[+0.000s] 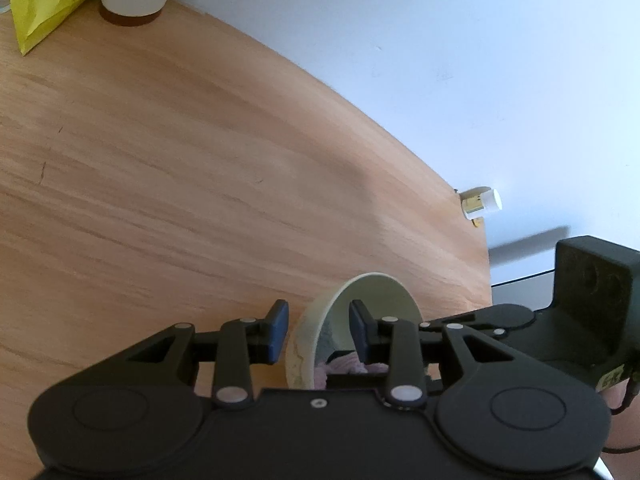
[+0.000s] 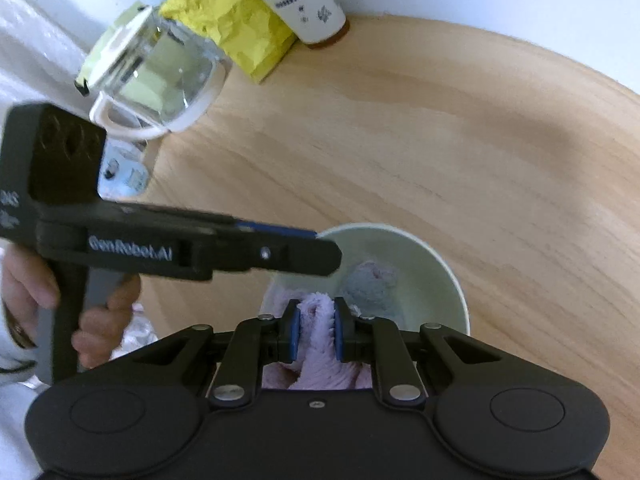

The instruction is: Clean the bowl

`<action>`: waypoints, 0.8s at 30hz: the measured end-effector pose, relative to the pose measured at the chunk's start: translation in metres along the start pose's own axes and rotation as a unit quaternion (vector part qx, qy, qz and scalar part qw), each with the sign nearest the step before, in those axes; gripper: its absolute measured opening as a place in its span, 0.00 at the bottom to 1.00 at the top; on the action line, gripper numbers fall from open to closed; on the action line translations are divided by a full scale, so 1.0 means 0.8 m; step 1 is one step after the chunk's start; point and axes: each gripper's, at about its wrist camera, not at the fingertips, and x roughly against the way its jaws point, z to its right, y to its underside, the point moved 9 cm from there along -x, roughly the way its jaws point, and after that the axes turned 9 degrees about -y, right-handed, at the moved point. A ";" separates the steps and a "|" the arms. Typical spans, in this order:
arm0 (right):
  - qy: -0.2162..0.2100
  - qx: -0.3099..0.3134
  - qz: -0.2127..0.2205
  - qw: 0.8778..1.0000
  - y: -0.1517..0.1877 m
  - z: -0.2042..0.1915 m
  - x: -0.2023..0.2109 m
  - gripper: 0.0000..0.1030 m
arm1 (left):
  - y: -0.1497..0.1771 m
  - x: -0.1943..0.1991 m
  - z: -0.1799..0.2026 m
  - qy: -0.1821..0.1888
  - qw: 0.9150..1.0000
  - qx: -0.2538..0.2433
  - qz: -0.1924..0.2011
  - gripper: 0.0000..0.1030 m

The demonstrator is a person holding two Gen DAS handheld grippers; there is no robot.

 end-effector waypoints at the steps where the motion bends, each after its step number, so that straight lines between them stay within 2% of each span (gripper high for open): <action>1: -0.001 -0.002 -0.003 1.000 0.004 0.002 0.000 0.18 | 0.001 -0.001 0.000 -0.002 1.000 -0.001 0.000 0.31; 4: -0.008 -0.010 -0.007 1.000 0.003 0.005 -0.004 0.18 | 0.004 -0.003 -0.001 -0.008 1.000 -0.005 0.000 0.31; 7: -0.001 0.009 -0.020 1.000 0.005 0.003 -0.012 0.18 | 0.007 -0.004 -0.003 -0.020 1.000 -0.014 -0.004 0.31; 12: 0.040 0.068 -0.050 0.996 0.006 -0.005 -0.025 0.18 | 0.012 -0.004 -0.006 -0.037 0.999 -0.025 -0.013 0.31; 18: 0.080 0.095 -0.058 0.991 0.008 -0.010 -0.028 0.17 | 0.016 -0.007 -0.006 -0.055 0.998 -0.038 -0.014 0.30; 20: 0.110 0.136 -0.068 0.982 0.012 -0.017 -0.030 0.17 | 0.017 -0.007 -0.006 -0.061 0.997 -0.045 -0.013 0.30; 24: 0.151 0.185 -0.085 0.967 0.017 -0.024 -0.032 0.18 | 0.020 -0.010 -0.002 -0.078 0.994 -0.068 -0.016 0.20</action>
